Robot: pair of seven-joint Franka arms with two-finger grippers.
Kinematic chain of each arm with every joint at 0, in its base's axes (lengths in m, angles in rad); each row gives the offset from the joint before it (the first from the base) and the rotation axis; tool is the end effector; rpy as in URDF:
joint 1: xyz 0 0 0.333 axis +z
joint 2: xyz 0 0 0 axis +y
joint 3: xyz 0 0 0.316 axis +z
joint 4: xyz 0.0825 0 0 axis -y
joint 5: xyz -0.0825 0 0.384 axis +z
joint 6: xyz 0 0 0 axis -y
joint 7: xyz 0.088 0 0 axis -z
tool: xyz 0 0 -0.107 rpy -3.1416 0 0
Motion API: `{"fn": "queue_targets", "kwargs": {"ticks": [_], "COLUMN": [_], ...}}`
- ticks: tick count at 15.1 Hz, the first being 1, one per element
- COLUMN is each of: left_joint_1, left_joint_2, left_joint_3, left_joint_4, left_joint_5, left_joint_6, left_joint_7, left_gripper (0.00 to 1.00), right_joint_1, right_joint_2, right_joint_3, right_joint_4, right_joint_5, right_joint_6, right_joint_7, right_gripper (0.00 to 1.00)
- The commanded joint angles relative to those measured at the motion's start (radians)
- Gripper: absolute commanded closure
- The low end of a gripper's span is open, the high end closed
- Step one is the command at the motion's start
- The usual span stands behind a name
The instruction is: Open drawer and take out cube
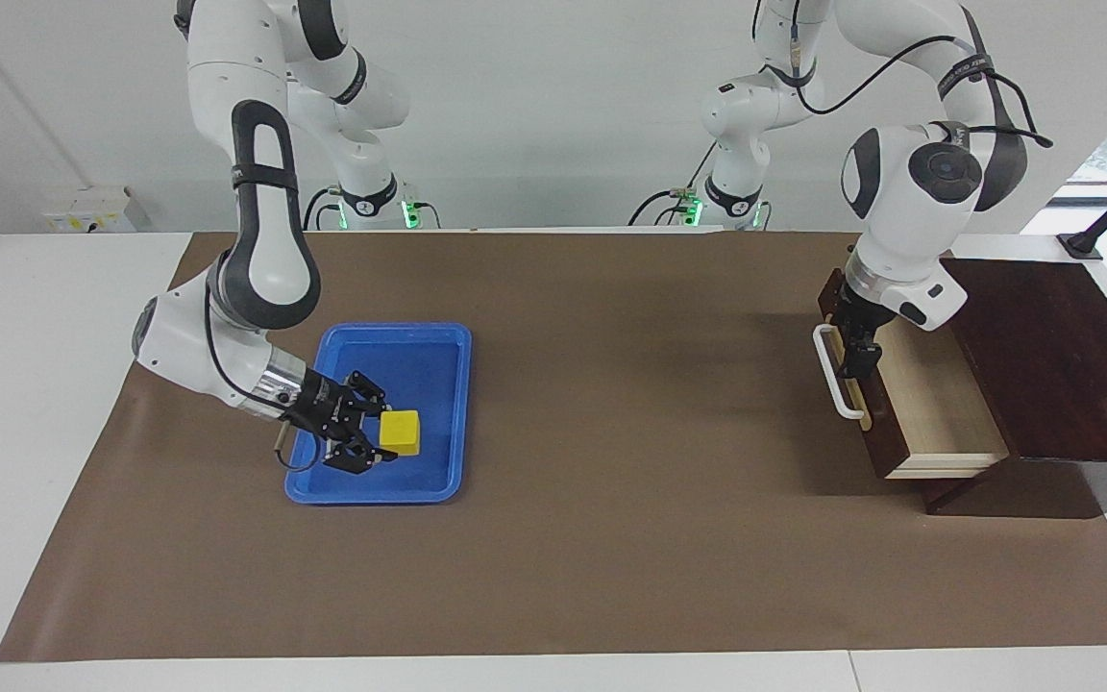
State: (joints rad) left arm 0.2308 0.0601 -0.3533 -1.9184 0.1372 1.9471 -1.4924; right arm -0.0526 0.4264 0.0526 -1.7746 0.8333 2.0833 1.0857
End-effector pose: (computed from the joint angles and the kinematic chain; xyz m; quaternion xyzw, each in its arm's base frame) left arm 0.5681 -0.0577 0.4597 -0.7894 -0.6114 -0.0289 0.0464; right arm 0.6493 0.0342 0.3248 -0.6642 0.6580 0.2282 0.2717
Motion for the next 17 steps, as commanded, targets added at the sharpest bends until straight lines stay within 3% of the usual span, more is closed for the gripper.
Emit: {"fn": "queue_targets", "kwargs": {"ticks": [1, 9, 17], "left_joint_1": [0.010, 0.013, 0.013], "left_joint_2": [-0.034, -0.028, -0.026], "left_joint_3": [0.033, 0.155, 0.253], "left_joint_4": [-0.034, -0.031, -0.031], "left_joint_5": [0.004, 0.004, 0.004], "left_joint_6": [0.032, 0.119, 0.150], "left_joint_7": [0.058, 0.124, 0.254], "left_gripper": [0.00, 0.00, 0.00], "right_joint_1": [0.004, 0.016, 0.039], "right_joint_2": [-0.006, -0.018, -0.012], "right_joint_3": [0.013, 0.016, 0.016], "right_joint_4": [-0.054, -0.175, -0.184], "right_joint_5": [-0.014, 0.006, 0.038], "right_joint_6": [0.009, 0.092, 0.130], "right_joint_7": [-0.052, -0.142, -0.144], "right_gripper": [1.00, 1.00, 1.00]}}
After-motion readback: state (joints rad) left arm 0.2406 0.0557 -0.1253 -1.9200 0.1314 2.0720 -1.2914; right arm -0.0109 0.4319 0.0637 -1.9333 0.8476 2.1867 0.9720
